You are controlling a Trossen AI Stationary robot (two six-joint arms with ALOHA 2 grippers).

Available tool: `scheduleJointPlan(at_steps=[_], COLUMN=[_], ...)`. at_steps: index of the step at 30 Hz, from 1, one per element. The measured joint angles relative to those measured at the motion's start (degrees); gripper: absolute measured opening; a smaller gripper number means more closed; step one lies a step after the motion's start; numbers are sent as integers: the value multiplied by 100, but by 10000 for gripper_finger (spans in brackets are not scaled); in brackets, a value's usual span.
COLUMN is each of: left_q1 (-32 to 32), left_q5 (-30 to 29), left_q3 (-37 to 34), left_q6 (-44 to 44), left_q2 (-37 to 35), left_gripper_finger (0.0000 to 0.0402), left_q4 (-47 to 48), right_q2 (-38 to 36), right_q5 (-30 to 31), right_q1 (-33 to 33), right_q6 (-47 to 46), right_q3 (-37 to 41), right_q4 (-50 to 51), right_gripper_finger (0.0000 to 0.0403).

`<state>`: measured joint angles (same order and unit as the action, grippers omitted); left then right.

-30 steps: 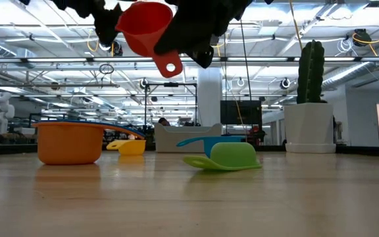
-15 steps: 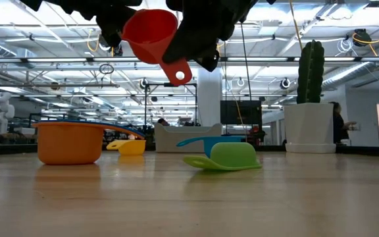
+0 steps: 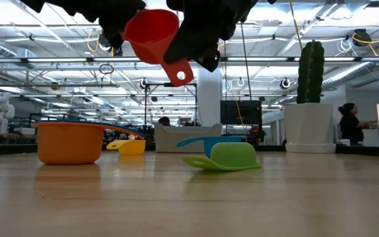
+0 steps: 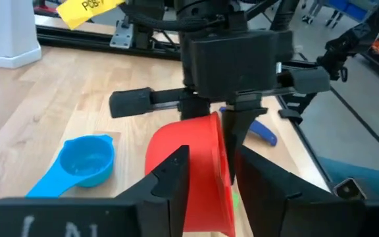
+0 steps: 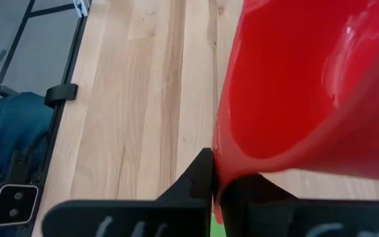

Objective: Nest measuring cups in basket
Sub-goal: Stack the red measuring cup into the blue measuring cup

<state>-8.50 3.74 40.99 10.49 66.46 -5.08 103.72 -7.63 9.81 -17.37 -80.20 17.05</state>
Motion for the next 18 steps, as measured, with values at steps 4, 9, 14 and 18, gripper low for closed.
scheduleJointPlan(at_steps=[4, 9, 14, 18], left_q1=[12, 12, 13, 12], left_q5=[32, 95, 103, 138], left_q3=[-2, 1, 1, -17], left_q6=[-34, -98, -153, -185], left_q2=[20, 2, -84, -388], left_gripper_finger=[67, 12, 10, 7], left_q4=[24, 28, 103, 393], right_q2=[7, 7, -3, -123], right_q5=[-1, 58, 422, 718], right_q1=[-4, -9, -7, -3], right_q6=[36, 53, 118, 118], right_q3=[4, 11, 11, -9], right_q4=[-2, 6, -15, -111], right_gripper_finger=[0, 0, 11, 49])
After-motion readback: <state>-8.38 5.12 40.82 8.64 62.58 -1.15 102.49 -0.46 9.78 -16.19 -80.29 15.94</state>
